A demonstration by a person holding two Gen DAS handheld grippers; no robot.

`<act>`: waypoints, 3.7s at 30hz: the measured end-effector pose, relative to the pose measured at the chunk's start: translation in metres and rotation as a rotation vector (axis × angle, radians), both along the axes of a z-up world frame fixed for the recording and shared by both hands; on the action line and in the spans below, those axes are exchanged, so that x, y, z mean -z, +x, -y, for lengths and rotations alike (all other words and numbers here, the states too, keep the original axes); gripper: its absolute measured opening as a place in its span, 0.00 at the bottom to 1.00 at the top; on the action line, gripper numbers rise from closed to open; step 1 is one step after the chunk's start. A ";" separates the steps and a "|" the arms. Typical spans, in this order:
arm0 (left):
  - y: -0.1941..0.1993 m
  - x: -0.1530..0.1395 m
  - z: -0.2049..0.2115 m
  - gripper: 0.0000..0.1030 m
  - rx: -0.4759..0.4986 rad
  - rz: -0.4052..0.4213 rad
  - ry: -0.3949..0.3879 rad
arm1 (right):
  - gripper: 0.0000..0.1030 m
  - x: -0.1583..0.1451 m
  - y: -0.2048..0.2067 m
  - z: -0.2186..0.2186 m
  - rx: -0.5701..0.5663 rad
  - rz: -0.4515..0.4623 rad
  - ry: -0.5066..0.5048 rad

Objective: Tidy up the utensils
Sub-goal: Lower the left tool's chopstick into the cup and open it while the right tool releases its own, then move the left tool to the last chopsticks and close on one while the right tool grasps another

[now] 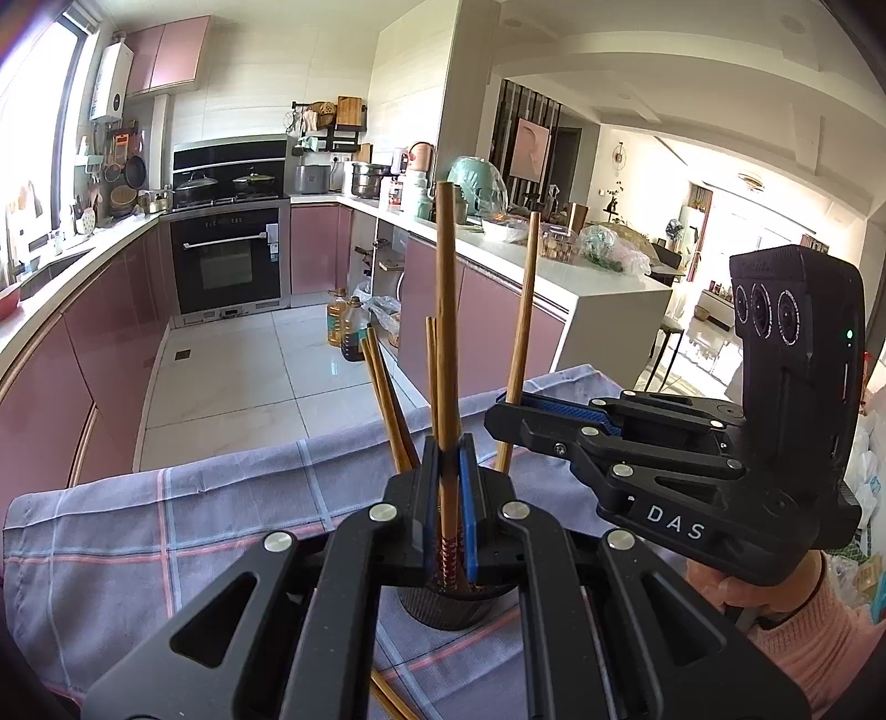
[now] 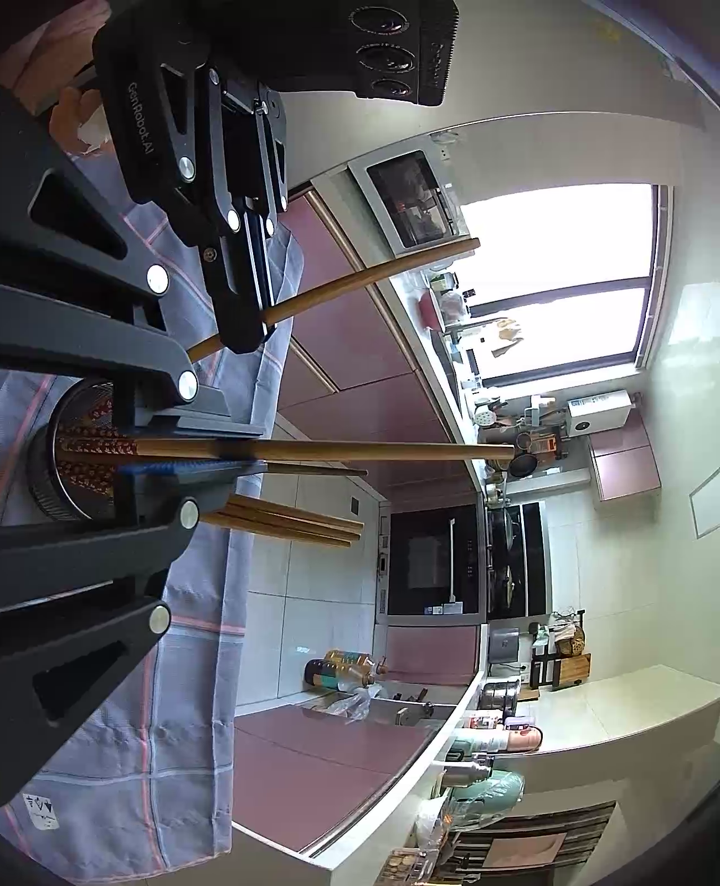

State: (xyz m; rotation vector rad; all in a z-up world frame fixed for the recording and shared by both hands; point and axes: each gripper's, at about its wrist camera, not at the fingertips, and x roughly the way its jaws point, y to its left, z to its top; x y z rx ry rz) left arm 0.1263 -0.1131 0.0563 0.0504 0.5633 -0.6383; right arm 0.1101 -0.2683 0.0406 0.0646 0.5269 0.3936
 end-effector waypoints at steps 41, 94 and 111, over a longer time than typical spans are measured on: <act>0.047 0.048 -0.003 0.26 -0.008 -0.115 0.057 | 0.10 0.036 0.018 0.009 0.011 -0.129 0.018; -0.024 0.152 -0.065 0.55 -0.129 -0.271 0.160 | 0.25 0.136 -0.050 -0.048 -0.117 -0.408 -0.068; -0.012 0.171 -0.047 0.31 -0.102 -0.325 0.206 | 0.25 0.137 -0.018 -0.067 -0.125 -0.394 -0.107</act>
